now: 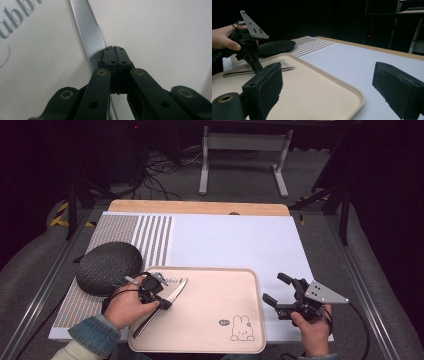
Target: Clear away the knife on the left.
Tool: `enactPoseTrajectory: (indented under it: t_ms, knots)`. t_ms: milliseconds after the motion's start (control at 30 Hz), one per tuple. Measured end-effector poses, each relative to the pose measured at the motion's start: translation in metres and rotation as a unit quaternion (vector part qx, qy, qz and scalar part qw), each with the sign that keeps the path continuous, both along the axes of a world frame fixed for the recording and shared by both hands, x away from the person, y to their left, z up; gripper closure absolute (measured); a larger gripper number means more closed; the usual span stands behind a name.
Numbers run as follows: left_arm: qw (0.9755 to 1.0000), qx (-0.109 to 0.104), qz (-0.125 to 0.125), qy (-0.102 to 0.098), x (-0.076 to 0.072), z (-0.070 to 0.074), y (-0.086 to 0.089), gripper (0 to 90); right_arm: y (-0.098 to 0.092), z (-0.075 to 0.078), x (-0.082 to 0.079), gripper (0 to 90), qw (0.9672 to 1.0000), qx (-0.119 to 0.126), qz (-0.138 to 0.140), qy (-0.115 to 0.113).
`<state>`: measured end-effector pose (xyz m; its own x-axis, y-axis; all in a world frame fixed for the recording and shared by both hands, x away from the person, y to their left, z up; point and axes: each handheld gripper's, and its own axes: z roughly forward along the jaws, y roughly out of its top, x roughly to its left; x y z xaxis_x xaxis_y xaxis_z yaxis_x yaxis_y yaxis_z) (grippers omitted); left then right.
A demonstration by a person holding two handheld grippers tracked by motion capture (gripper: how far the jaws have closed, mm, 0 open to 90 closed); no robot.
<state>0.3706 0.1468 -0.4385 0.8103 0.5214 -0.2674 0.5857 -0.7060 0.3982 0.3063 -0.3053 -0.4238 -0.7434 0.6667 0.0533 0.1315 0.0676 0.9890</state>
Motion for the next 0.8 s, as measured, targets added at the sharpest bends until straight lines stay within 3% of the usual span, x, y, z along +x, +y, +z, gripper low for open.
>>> enactPoseTrajectory:
  t_ms: [800]
  knots:
    - [0.9995, -0.008, 0.028, -0.006, 0.005, -0.002, 0.022, 90.0, 0.001, -0.001, 0.000, 10.2, 1.0000, -0.004, 0.000, 0.000]
